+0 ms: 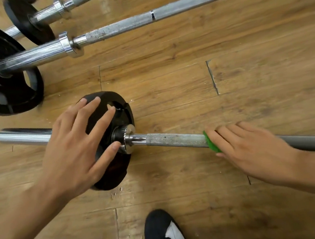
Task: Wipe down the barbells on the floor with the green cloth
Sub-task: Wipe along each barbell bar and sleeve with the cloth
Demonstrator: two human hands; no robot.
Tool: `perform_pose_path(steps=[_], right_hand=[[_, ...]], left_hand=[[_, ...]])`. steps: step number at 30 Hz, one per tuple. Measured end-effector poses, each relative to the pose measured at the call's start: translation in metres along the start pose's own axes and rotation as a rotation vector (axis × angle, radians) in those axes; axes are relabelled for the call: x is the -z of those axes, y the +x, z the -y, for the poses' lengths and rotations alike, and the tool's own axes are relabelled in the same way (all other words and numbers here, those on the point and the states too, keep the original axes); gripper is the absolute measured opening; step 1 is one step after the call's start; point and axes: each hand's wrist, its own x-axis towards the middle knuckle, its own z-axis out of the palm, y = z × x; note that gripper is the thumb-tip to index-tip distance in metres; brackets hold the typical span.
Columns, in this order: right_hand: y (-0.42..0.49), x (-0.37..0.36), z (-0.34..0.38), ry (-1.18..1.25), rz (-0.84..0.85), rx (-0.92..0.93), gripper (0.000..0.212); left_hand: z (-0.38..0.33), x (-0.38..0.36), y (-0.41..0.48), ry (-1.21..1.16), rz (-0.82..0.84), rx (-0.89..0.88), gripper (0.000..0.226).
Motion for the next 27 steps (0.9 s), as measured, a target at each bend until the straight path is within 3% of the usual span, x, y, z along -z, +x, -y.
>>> perform_pose_path(steps=[5,9,13,21,27], right_hand=[[0.047,-0.008,0.056,0.07,-0.107,-0.009,0.062],[0.078,-0.009,0.09,0.13,-0.097,0.064,0.064],[0.05,0.0,0.056,0.183,-0.023,0.237,0.071],[-0.062,-0.001,-0.037,0.062,0.043,0.408,0.079],[-0.031,0.001,-0.003,0.216,0.069,0.345,0.073]], left_hand=[[-0.008,0.006,-0.001,0.001,0.047,0.037,0.071],[-0.009,0.009,-0.016,0.019,0.085,0.039,0.073],[-0.003,0.014,-0.02,0.031,0.1,0.016,0.073],[0.003,0.005,0.005,0.0,0.129,-0.083,0.091],[-0.009,0.002,-0.017,-0.01,0.01,-0.062,0.087]])
